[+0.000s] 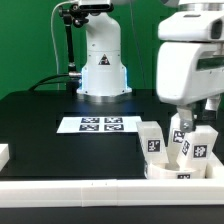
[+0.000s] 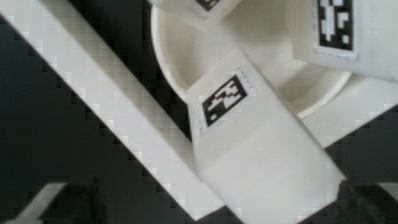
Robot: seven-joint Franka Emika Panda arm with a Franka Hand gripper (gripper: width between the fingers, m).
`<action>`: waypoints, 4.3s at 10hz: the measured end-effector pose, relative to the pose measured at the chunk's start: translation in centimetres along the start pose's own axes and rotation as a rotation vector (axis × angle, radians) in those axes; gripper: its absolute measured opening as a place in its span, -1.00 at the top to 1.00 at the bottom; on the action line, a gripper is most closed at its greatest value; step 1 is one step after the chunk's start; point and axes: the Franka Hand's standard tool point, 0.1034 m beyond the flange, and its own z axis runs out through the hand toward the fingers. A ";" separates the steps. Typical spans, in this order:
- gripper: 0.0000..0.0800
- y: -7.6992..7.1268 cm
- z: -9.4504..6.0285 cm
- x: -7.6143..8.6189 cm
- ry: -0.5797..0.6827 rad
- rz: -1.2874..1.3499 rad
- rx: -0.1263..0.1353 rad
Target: Assemble stool
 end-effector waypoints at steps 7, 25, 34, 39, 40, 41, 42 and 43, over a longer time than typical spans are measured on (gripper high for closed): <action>-0.62 -0.1 1.0 -0.7 -0.065 -0.423 -0.025; 0.15 0.8 2.1 -2.8 -0.101 0.237 0.005; 0.15 1.1 2.2 -3.0 -0.046 0.997 0.044; 0.15 1.1 2.2 -3.0 -0.052 1.360 0.038; 0.15 1.2 2.2 -3.0 -0.053 1.390 0.037; 0.15 1.3 2.2 -3.2 -0.054 1.475 0.033; 0.15 1.7 2.3 -3.4 -0.039 1.580 0.029; 0.15 1.9 2.3 -3.5 -0.027 1.655 0.025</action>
Offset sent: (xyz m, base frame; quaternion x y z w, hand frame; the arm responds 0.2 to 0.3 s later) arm -0.0047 0.0102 -0.0098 0.0386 -0.0059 -0.1894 0.9811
